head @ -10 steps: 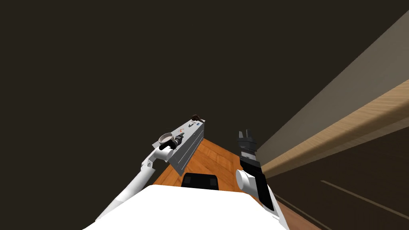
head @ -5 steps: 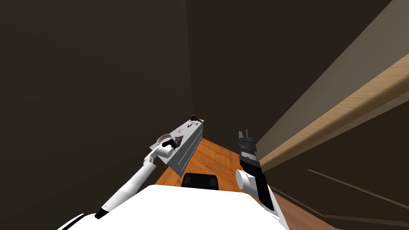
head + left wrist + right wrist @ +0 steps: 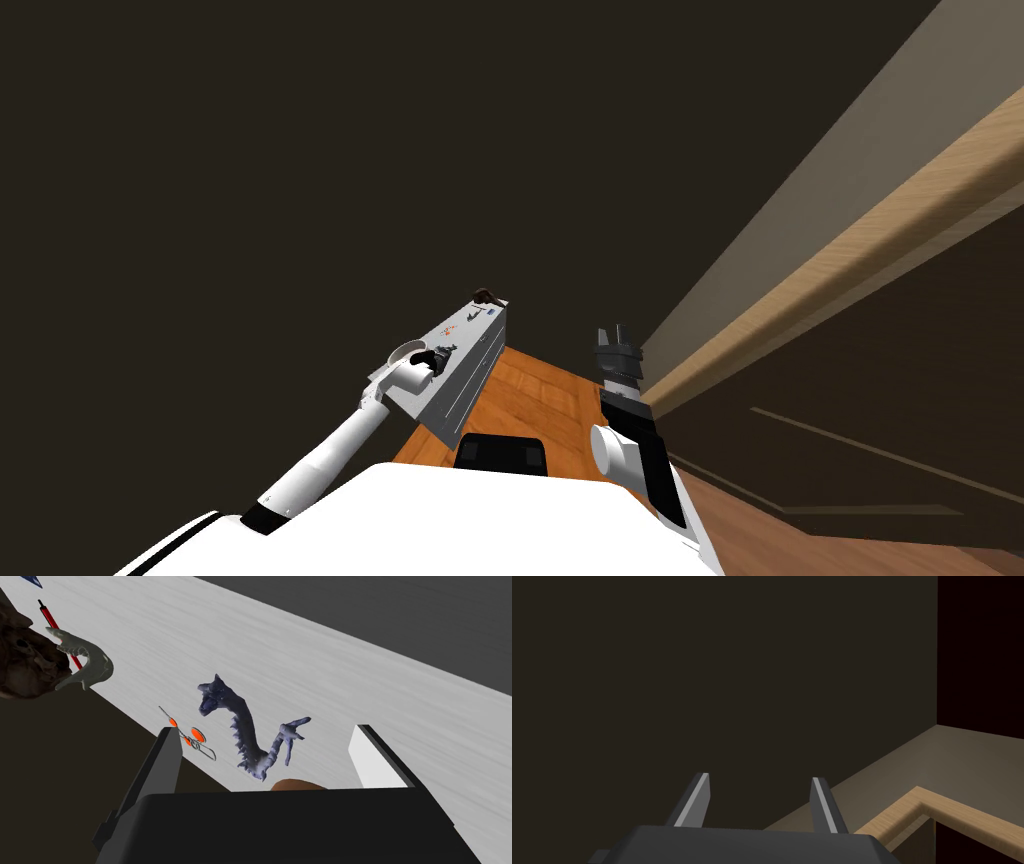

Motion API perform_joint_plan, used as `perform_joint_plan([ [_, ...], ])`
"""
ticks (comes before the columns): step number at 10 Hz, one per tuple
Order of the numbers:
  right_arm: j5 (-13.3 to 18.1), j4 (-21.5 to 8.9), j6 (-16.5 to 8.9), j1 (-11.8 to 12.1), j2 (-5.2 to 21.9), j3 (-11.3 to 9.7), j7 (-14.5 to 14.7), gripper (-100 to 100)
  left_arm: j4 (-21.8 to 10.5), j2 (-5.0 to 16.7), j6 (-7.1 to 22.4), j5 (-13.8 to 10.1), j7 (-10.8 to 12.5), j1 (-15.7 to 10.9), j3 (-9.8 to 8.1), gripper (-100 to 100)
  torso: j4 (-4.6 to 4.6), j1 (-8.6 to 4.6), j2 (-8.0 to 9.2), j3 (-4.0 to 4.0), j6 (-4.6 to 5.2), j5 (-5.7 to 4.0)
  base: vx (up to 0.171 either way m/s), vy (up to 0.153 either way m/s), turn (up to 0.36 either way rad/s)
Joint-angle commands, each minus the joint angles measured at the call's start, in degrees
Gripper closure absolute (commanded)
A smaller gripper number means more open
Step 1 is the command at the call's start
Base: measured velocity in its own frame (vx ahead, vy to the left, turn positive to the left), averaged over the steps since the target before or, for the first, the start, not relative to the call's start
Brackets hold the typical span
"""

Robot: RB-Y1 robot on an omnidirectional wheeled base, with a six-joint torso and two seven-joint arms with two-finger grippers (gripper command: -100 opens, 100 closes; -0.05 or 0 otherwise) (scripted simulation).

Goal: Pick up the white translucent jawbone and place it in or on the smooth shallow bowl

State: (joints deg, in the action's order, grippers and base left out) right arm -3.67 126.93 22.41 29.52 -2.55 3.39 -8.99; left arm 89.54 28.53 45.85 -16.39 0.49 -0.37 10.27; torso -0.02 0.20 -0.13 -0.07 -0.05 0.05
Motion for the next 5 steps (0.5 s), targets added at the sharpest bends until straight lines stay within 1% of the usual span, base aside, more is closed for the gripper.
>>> perform_joint_plan([
  [1,0.0,0.0,0.0,0.0,0.0,0.0,0.0,0,-2.0,1.3,1.1,0.2,0.7,-1.1,0.86,-100,0.0,0.0,0.0,0.0,0.0,0.0,0.015,0.041,-0.069],
  [3,0.0,0.0,0.0,0.0,0.0,0.0,0.0,0,-3.9,3.3,2.9,1.3,2.3,-2.0,2.37,-100,0.0,-0.02,-0.03,-0.02,0.01,-0.01,0.03,0.046,-0.097],
  [4,0.0,0.0,0.0,0.0,0.0,0.0,0.0,0,-3.8,2.6,2.0,1.1,1.7,-1.7,2.0,-100,-0.02,0.02,-0.07,-0.04,0.0,0.01,0.016,0.027,-0.016],
  [5,0.0,0.0,0.0,0.0,0.0,0.0,0.0,0,-4.0,2.7,2.0,1.2,1.8,-1.7,2.09,0,-0.01,-0.07,-0.02,-0.01,-0.01,-0.01,0.003,0.005,0.002],
])
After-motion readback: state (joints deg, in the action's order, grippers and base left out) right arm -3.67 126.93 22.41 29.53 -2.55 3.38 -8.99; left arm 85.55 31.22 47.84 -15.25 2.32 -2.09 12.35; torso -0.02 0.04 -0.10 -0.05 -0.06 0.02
